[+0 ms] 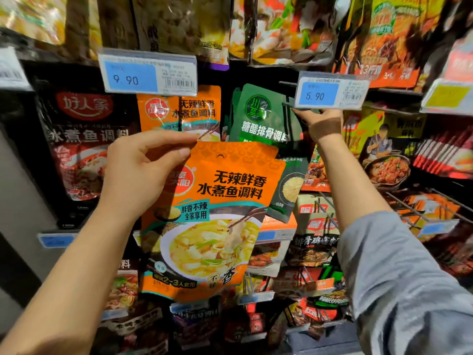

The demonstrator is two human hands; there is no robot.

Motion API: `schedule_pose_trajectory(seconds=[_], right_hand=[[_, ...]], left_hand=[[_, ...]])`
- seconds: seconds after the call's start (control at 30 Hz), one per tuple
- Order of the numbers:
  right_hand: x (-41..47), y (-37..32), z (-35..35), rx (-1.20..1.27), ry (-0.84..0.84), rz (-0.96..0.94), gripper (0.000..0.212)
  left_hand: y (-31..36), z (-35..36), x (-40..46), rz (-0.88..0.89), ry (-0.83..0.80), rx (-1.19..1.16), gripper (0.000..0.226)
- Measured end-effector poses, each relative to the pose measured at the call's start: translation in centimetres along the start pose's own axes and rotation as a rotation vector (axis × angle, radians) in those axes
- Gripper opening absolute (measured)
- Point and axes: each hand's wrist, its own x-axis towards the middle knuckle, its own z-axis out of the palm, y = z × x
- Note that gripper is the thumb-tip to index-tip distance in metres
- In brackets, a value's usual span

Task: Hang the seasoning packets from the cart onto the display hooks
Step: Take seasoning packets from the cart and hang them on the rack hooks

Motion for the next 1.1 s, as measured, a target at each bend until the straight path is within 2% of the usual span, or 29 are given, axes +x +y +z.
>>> schedule_pose_trajectory(seconds=[0.07,0.17,0.2,0.3,0.37,0.7,0.8,0.87,0.97,1.03,1.1], right_hand=[[-0.9,0.3,0.1,-0.008,0.056,0.006,0.055],[-3.8,1.2,-0.5,-0.168,0.256,-0.118,0.088],[-5.2,1.5,-0.4,-0.199,0.298,-0.146,0.093],[-10.1,2.8,0.5,-0.173,0.332,-0.127,0.081],[-11.4,3.2,1.1,-0.074,0.311,-0.046,0.072],[-5.5,6.4,2.2,-0.029,0.297,0.125,0.066],[-5.8,6.3,2.2,-0.099,0.341,0.153,0.072],[-7.8,5.9,2.5,-0.278,0.39,0.09,0.076],[-10.4,5.1,4.0,-0.576,0.213,-0.054,0.073],[-9.7,5.1,5.4,-0.63,0.052,-0.075,0.081],[-7.9,5.4,6.7,-0.632,-0.036,-0.074,0.09]], left_hand=[[0.3,-0.4,0.1,-0.019,-0.009,-0.014,0.045],[0.4,-1.1,0.1,-0.065,0.003,-0.037,0.039],[0.4,-1.3,0.1,-0.08,0.011,-0.035,0.037],[0.4,-1.6,0.1,-0.135,0.016,-0.036,0.037],[0.4,-1.7,0.0,-0.164,0.006,-0.027,0.038],[0.7,-1.9,-0.6,-0.217,0.011,0.038,0.033],[0.7,-2.1,-0.6,-0.202,0.022,0.071,0.03],[0.6,-2.1,-0.7,-0.211,0.034,0.07,0.037],[0.4,-2.0,-0.7,-0.218,0.051,0.083,0.042],[0.5,-2.0,-0.8,-0.226,0.05,0.09,0.043],[0.6,-2.3,-0.9,-0.235,0.051,0.092,0.045]])
